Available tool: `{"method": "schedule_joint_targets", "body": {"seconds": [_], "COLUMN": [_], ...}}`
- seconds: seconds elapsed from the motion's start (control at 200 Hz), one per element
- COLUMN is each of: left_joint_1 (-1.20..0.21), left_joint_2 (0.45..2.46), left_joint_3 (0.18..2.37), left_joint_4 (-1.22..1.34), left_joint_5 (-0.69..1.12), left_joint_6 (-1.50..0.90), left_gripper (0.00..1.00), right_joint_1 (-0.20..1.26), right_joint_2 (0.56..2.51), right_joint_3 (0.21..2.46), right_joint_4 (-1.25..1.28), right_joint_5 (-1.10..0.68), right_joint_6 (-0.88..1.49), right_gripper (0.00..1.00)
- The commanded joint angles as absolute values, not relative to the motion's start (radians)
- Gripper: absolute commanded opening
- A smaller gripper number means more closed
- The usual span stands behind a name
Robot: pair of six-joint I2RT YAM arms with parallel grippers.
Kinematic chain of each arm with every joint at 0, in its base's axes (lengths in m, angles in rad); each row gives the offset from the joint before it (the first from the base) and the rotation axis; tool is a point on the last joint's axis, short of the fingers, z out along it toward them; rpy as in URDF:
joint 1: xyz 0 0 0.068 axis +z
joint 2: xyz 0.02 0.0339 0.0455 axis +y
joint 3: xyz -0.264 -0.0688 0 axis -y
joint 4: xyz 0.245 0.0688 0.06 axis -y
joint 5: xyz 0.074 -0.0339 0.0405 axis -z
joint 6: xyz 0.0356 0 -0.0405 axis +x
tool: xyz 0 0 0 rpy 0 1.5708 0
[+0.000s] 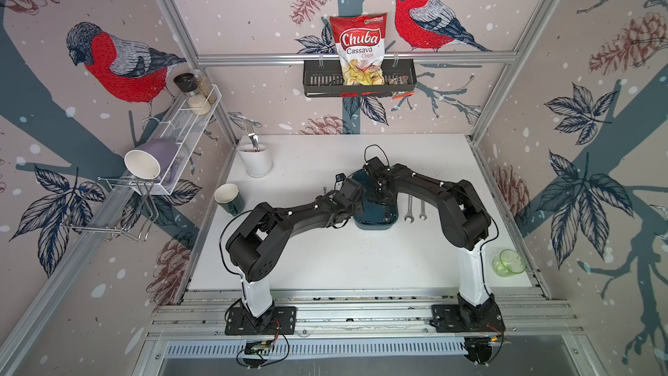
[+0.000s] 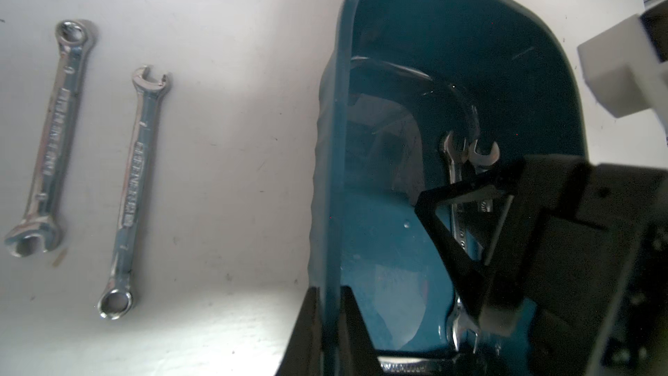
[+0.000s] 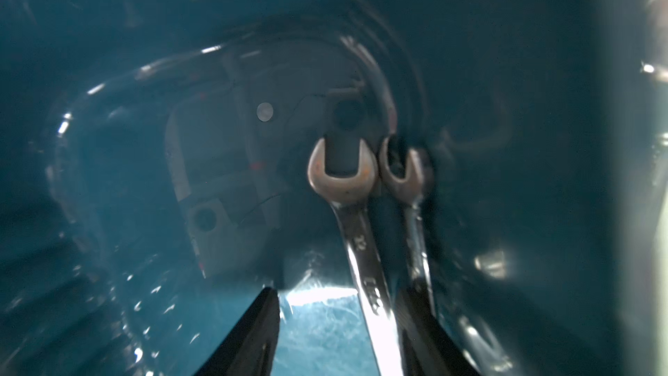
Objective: Take out the wrench from the storage box
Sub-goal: Pick up the wrench from the storage box.
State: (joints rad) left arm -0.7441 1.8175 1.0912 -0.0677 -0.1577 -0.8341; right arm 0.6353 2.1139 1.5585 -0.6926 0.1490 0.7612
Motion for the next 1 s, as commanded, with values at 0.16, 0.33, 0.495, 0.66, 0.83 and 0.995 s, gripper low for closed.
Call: {"method": "schedule_joint_targets", "body": {"seconds": [0.16,0.33,0.495,0.66,0.83,0.995], "left_joint_1": [-0.747,-0.747,-0.746,-0.741,-0.738,-0.737], "left_joint_2": [1.829,1.826,1.825,1.828,1.821,1.821], "left_joint_3": [1.102,1.104,1.103,1.1,1.101,1.102], "left_joint_4": [-0.071,-0.074,-0.077,-0.078,-0.086,-0.084], "left_joint_5": [-0.145,-0.148,-0.15,-0.152,-0.153,-0.151], "left_joint_6": [-0.824,-0.818,-0.815,-0.81,-0.8,-0.798], "left_gripper": [0.06,0.06,0.06,0.06,0.06,0.06], "right_joint_1": [0.632,0.645,0.647,0.652,0.657,0.657], "right_joint_2": [2.145,2.144,2.152,2.148,2.128,2.109], "right_joint_3": [1.524,1.536,1.549,1.561,1.544,1.498], "right_joint_4": [-0.603,-0.561,-0.574,-0.625,-0.665,-0.651], "right_joint_5": [0.072,0.029,0.026,0.077,0.122,0.109], "right_joint_6": [0.753,0.74,0.719,0.686,0.64,0.596], "right_gripper": [0.56,0.54,0.53,0.51,0.51,0.48]}}
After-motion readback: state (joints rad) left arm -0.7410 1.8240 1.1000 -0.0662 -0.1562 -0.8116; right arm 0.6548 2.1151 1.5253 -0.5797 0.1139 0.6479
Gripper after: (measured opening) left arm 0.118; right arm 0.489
